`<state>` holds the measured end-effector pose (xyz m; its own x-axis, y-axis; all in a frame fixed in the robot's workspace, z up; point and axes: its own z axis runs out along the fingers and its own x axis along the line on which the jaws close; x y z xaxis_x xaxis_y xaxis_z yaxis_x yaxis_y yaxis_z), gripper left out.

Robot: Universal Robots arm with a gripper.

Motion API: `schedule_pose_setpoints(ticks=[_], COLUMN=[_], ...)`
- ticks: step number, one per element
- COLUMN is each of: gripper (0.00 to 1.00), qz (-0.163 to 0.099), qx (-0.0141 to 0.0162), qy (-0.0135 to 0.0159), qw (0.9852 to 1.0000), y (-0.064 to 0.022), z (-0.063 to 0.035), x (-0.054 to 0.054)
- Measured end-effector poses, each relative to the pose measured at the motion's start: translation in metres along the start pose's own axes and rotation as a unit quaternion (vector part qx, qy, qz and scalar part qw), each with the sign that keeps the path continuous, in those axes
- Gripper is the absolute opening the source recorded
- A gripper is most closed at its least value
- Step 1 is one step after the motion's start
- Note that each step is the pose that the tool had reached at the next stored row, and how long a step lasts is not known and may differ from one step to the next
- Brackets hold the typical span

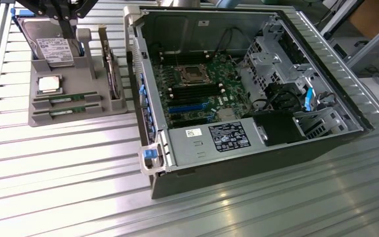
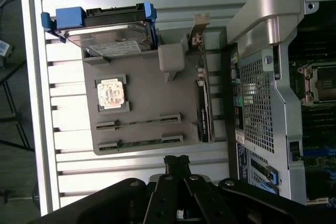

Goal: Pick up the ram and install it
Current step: 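Reach for the ram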

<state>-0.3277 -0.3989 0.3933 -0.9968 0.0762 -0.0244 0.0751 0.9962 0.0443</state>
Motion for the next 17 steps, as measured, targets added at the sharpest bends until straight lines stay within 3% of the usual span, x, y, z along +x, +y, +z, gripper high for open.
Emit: schedule_pose_setpoints(ticks=[5,17], gripper=[0.10,0.10], qz=[0.000,0.000], qx=[0.0000,0.0000], qy=[0.0000,0.0000], qw=[1.0000,1.0000], y=[-0.0007,-0.0014], z=[-0.0002,-0.0003], x=[0.010,0.018])
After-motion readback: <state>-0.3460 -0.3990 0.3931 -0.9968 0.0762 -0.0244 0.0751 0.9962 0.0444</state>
